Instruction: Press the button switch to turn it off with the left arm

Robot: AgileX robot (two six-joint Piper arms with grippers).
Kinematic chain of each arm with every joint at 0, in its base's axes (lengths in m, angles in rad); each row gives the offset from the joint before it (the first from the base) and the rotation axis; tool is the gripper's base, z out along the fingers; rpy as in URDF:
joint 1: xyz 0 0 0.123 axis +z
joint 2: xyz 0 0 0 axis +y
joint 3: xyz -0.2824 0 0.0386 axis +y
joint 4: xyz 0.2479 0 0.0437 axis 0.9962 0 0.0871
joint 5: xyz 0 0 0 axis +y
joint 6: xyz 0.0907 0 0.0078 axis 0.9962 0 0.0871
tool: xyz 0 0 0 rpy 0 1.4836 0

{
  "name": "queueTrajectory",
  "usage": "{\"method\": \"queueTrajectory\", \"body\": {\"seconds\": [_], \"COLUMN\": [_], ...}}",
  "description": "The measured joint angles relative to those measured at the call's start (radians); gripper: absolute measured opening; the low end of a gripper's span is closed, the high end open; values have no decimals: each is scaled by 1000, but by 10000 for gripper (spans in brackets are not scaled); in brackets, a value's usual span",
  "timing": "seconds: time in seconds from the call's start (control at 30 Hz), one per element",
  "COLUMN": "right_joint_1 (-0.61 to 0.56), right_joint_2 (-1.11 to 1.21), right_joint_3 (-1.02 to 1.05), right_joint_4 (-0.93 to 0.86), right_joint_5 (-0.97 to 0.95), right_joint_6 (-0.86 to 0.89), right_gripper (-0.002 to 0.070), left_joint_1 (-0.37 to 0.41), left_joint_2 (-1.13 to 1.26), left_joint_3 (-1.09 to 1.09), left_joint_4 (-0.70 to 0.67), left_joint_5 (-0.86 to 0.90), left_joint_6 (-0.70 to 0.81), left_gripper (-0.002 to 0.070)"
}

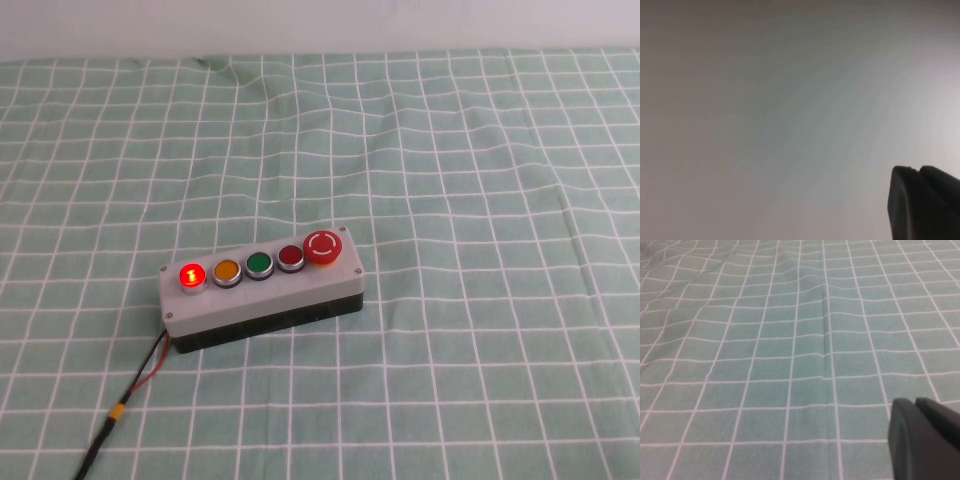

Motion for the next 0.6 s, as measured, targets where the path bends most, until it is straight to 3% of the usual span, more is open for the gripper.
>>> {"method": "queueTrajectory", "body": {"seconds": [0.2,0.4,0.6], "right_joint_1": [0,0,0], "right_joint_2": [0,0,0], "right_joint_3": [0,0,0], "right_joint_4": [0,0,0], "right_joint_5": [0,0,0], "right_joint_6": [0,0,0], "right_gripper": [-16,-16,-16], "left_joint_1": [0,0,0], "left_joint_2": [0,10,176], "left_joint_3": [-172,-439,-684], "left_joint_4": [-8,-8,-8], "left_joint_5": [142,513,908], "left_joint_6": [-24,-44,-132], "left_gripper": [-3,-3,-3]}}
